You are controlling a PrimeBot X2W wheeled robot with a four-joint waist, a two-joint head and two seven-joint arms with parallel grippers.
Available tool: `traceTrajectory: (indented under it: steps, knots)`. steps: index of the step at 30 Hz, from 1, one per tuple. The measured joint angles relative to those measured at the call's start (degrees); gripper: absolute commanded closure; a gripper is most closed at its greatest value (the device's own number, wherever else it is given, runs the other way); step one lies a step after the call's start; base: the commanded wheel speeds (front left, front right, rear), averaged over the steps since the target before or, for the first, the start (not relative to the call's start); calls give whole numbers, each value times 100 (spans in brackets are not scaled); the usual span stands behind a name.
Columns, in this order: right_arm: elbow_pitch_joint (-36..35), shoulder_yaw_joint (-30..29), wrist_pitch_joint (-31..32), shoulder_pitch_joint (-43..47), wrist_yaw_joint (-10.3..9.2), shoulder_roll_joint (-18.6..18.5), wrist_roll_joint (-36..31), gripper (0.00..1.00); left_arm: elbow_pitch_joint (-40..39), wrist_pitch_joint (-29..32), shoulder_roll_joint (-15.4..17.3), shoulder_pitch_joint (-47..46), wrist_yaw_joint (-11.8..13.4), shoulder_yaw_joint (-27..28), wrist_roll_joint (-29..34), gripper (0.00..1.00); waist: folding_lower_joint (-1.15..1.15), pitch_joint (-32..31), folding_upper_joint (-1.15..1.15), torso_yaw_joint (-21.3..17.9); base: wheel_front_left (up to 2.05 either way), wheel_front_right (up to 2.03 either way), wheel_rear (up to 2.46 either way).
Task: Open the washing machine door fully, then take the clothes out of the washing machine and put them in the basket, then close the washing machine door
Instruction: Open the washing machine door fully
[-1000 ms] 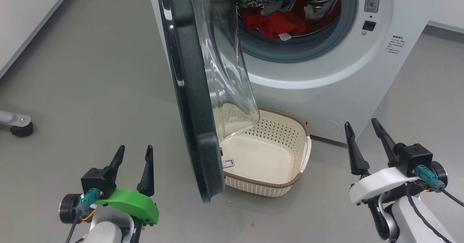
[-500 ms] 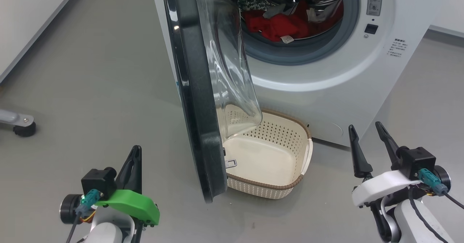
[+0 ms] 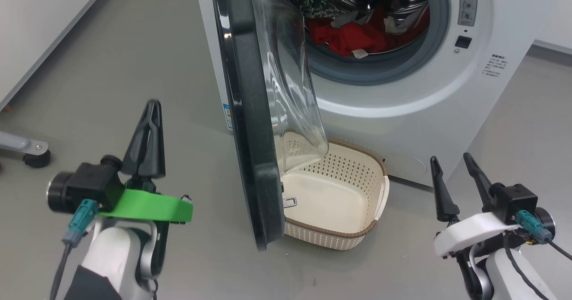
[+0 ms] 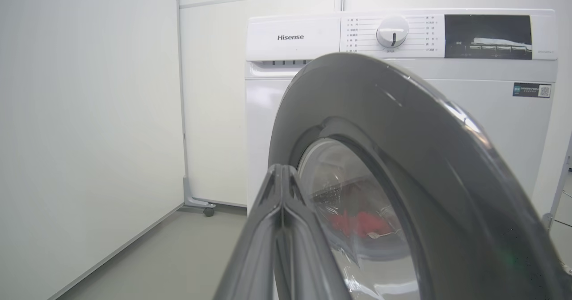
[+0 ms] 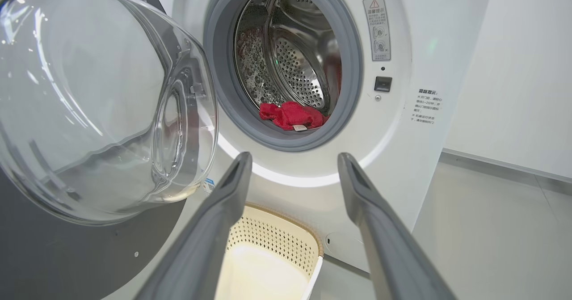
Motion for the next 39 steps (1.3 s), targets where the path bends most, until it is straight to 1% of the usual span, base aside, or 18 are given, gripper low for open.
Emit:
traceTrajectory:
  steps: [2, 8, 9, 13, 16, 17, 19, 24, 27, 32, 37, 39]
  knots:
    - [11, -11, 0, 31, 36, 25, -12, 0, -320, -27, 7, -102, -14, -46, 74, 100, 0, -15, 0, 7, 0, 0, 0]
    - [48, -38, 0, 75, 57, 99, -73, 0, -1262, -47, -60, -389, -240, -396, 307, 100, 0, -56, 0, 7, 0, 0, 0]
    - [53, -43, 0, 75, 90, 114, -96, 0, -1381, -48, -87, -414, -289, -478, 314, 100, 0, -62, 0, 3, 0, 0, 0]
    - [75, -53, 0, 78, 100, 147, -130, 0, -1772, -73, -131, -463, -463, -862, 350, 100, 0, -79, 0, -24, 0, 0, 0]
    - [110, -57, 0, 83, 156, 169, -165, 0, -1934, -73, -163, -461, -669, -1238, 344, 100, 0, -98, 0, -63, 0, 0, 0]
    - [110, -66, 0, 91, 156, 175, -165, 0, -1959, -68, -167, -457, -759, -1415, 339, 100, 0, -103, 0, -77, 0, 0, 0]
    - [113, -82, 0, 97, 157, 185, -169, 0, -1976, 49, -176, -421, -862, -1737, 312, 100, 0, -104, 0, -98, 0, 0, 0]
    - [114, -93, 0, 97, 191, 237, -214, 0, -1882, 455, -175, -59, -914, -2369, 169, 100, 0, -52, 0, -161, 0, 0, 0]
    - [114, -120, 0, 97, 214, 245, -223, 0, -1752, 657, -172, 126, -955, -2615, 129, 100, 0, -12, 0, -187, 0, 0, 0]
    - [119, -175, 0, 96, 229, 258, -249, 0, -1450, 909, -158, 422, -955, -2792, 33, 100, 0, 40, 0, -212, 0, 0, 0]
    - [129, -219, 0, 91, 238, 290, -265, 0, -1222, 1077, -112, 616, -945, -2760, -44, 100, 0, 101, 0, -219, 0, 0, 0]
    - [130, -235, 0, 90, 241, 291, -274, 0, -1127, 1098, -92, 662, -888, -2718, -51, 100, 0, 131, 0, -216, 0, 0, 0]
